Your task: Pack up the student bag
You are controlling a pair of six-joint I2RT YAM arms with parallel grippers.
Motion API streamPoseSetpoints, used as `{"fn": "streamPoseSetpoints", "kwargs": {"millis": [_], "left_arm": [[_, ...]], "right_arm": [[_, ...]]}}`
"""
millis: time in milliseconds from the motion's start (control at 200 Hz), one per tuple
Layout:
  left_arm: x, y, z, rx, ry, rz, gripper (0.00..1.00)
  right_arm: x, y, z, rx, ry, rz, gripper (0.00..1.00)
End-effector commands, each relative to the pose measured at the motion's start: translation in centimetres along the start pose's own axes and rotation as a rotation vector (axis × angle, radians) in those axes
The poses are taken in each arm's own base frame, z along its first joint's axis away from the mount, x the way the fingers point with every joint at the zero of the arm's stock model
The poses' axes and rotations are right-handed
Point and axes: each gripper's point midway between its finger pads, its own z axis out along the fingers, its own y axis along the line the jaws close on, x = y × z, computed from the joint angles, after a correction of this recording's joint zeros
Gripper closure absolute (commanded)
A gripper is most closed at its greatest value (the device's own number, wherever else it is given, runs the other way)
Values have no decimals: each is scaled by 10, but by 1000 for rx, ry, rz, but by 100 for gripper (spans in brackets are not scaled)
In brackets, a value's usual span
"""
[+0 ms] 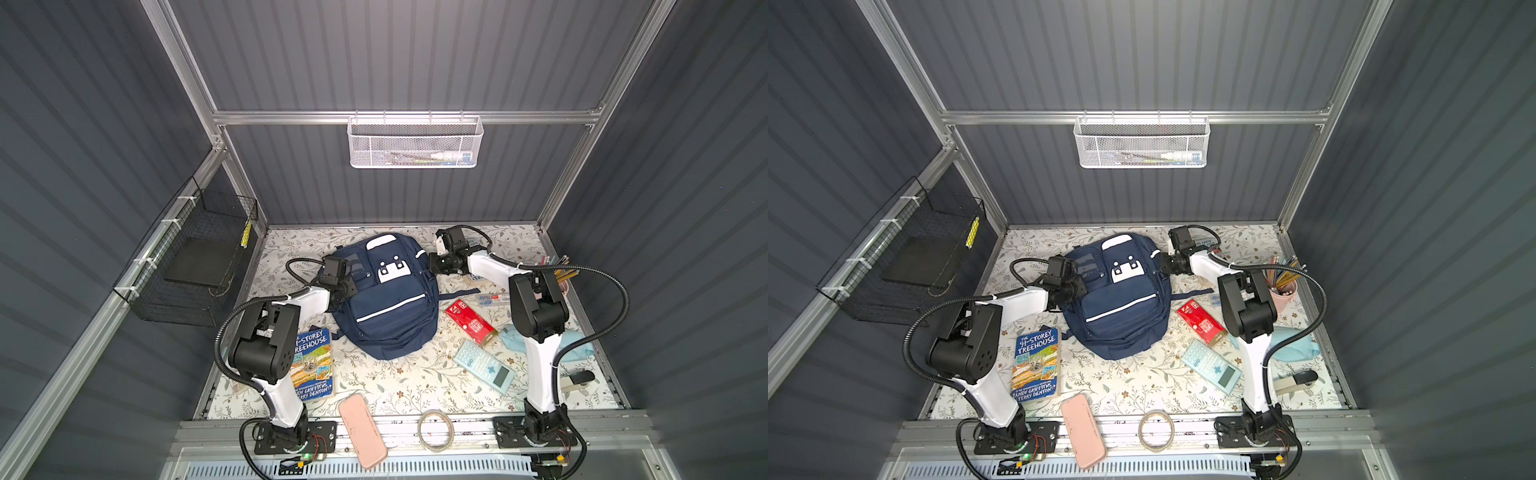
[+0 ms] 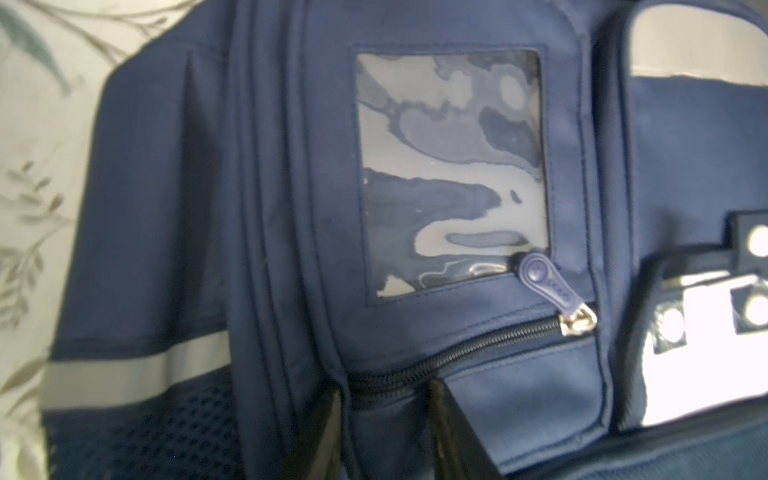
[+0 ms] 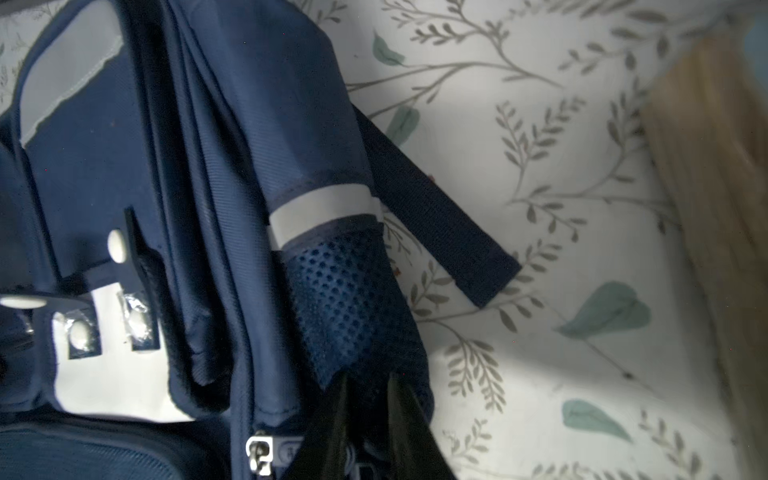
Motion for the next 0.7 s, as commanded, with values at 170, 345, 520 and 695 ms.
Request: {"fn": "streamPoseSetpoints", "kwargs": {"millis": [170,345,520,695], "left_arm": [[-28,-16,38,1,26,70,69],[-51,-45,51,82,21,58,66],[-72,-72,39,170,2,42,51],[-88,-94,-4,247,-10,58,27]], "right_arm": [[64,11,-18,-83,122,79,78],[81,44,-44,-148,85,75,79],[78,57,-68,-130,42,3,70],[61,46,-99,-33,-31,-156,47]]}}
